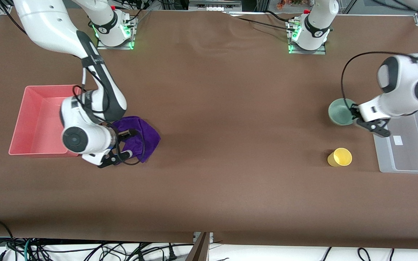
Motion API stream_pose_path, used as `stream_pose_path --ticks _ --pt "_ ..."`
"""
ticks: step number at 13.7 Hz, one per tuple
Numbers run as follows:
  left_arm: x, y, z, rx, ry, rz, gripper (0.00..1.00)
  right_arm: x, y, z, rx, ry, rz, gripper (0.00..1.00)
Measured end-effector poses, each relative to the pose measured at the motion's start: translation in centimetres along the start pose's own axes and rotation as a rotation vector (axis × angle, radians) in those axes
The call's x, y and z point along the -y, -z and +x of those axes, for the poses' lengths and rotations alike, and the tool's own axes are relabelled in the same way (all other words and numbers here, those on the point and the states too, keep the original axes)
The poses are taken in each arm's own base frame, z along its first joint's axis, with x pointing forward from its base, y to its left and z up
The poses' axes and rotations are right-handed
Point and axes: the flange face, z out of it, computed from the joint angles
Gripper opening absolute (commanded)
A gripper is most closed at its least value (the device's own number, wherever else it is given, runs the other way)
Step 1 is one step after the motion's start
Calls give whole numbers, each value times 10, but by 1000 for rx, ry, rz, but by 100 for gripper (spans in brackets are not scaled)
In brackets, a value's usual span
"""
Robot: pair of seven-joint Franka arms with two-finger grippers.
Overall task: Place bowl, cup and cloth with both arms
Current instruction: 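Grasp the green bowl with the left gripper while the right gripper reaches the cloth, then place the bowl in the clear bin while the right gripper grasps the cloth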
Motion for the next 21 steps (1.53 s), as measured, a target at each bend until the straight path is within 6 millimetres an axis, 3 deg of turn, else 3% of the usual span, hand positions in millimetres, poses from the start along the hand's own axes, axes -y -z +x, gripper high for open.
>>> stream_pose_path --ticks 2,4,5,7,10,12,14,17,18,19,20,21 --pt "14 54 -2 -11 -39 14 0 3 -29 -4 8 3 4 99" --pt "45 73 -13 -32 -66 24 0 7 -43 -5 22 13 9 55" --pt "68 71 -23 -35 -75 18 0 8 -45 -5 26 20 11 22" --pt "119 53 -48 -35 -93 -4 0 8 -49 -6 32 26 12 2" --pt "201 12 -84 -41 -108 -42 0 8 -61 -8 54 27 16 0" --pt "245 -25 -99 -67 -124 -34 0 8 -67 -8 62 27 18 0" --pt "272 -68 -106 -100 -134 -9 0 8 -67 -8 62 27 18 0" --pt "286 -125 -103 -142 -112 -24 0 8 -66 -7 60 27 18 0" --pt "286 -135 -99 -153 -108 -30 19 8 -63 -6 54 28 17 0" --pt "286 -139 -96 -159 -108 -35 81 8 -56 -5 48 28 16 0" --pt "285 -138 -93 -164 -110 -35 100 7 -45 -3 51 28 16 0" --pt "286 -134 -91 -170 -111 -29 100 6 -27 -2 62 27 18 0"
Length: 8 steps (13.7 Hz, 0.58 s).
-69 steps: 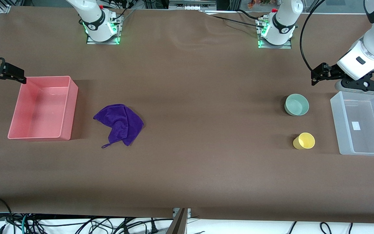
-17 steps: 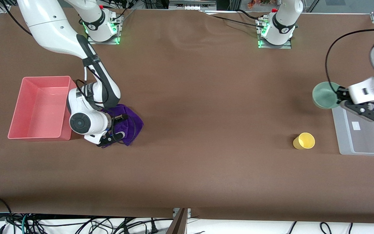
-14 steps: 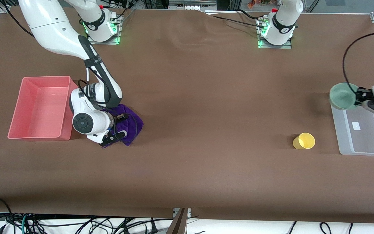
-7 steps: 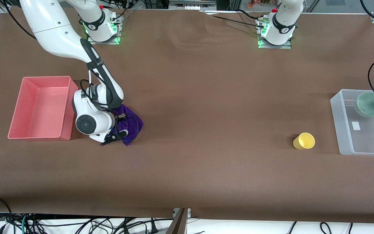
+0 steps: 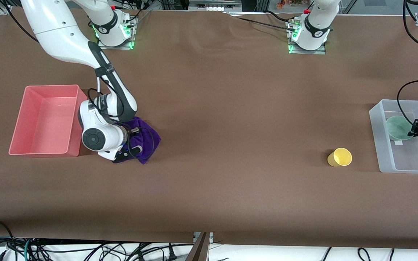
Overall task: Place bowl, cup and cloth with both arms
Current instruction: 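Carry the cloth into the pink bin while the left gripper reaches the cup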
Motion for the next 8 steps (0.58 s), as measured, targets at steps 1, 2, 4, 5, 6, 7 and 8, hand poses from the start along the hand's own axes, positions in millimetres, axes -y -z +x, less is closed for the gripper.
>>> stream_pose_path --ticks 1,2,4,5,6,7,8 --pt "2 6 3 -6 -3 9 100 -2 22 -2 16 -3 3 0" --pt "2 17 7 -11 -8 16 100 -5 47 -5 33 -6 5 0" --pt "-7 55 26 -24 -27 7 100 -15 99 -20 72 4 15 0" --pt "-19 80 42 -32 -28 2 100 -23 125 -31 90 11 23 0" --pt "-34 103 59 -35 -15 -5 100 -34 152 -45 113 22 32 0" --pt "-52 124 79 -32 12 -10 100 -47 180 -63 137 31 41 0" --pt "-71 138 102 -26 47 -11 100 -62 206 -84 160 37 47 0"
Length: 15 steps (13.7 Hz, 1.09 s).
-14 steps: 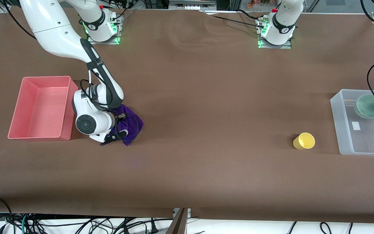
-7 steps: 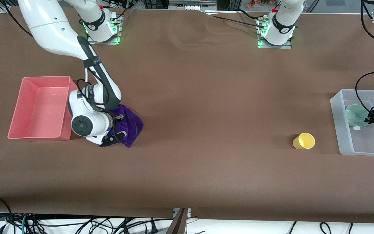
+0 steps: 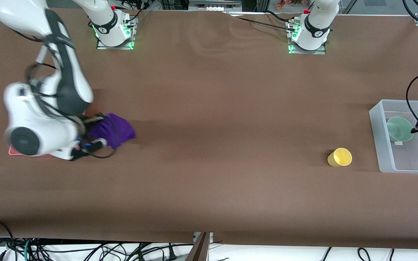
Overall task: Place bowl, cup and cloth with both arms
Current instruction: 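Carry the cloth into the pink bin while the left gripper reaches the cup, then release the cloth in the pink bin while the left gripper grasps the cup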
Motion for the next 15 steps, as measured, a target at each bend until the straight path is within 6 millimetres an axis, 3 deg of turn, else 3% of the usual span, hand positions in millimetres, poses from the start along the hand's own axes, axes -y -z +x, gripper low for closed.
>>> stream_pose_path --ticks 3,6,8,11,12,13,14,15 --pt "-70 -4 79 22 128 -6 100 -59 47 -76 41 41 -9 0" --pt "-140 -37 148 27 237 -2 100 -124 51 -121 83 112 -55 0" --pt "-150 -75 166 1 261 3 99 -159 38 -129 92 124 -64 0" --pt "-132 -124 160 -3 288 -6 94 -205 -16 -121 115 113 -31 0" --pt "-129 -130 157 3 294 -10 73 -215 -35 -116 128 111 -18 0" --pt "-128 -134 155 9 295 -14 27 -219 -53 -111 136 114 -6 0" --pt "-130 -139 154 17 295 -19 0 -220 -67 -105 136 121 9 62" --pt "-131 -144 153 25 295 -24 0 -220 -78 -100 126 127 27 99"
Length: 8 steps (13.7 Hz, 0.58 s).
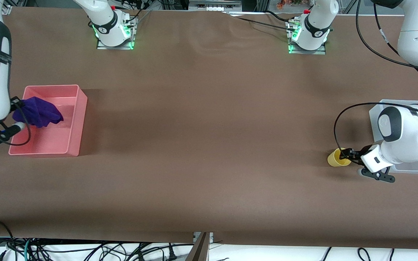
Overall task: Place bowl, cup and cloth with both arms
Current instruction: 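Release the cloth in the pink bin while the left gripper grasps the cup, then lift the yellow cup with the left gripper and set it in the bowl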
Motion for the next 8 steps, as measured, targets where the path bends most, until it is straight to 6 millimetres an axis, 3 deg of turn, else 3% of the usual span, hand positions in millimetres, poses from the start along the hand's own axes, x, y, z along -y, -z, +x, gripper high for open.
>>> stream_pose_path --ticks 2,4,6,8 --pt "-1 -6 -2 10 0 -5 0 -4 -9 2 -40 2 36 100" --pt "-1 -5 -1 8 0 -4 0 -6 1 -3 -89 -3 41 100" --pt "0 1 0 -1 0 0 0 6 40 -13 -141 -35 4 100" --pt "2 17 1 -1 2 5 0 50 96 -20 -206 -145 -15 100"
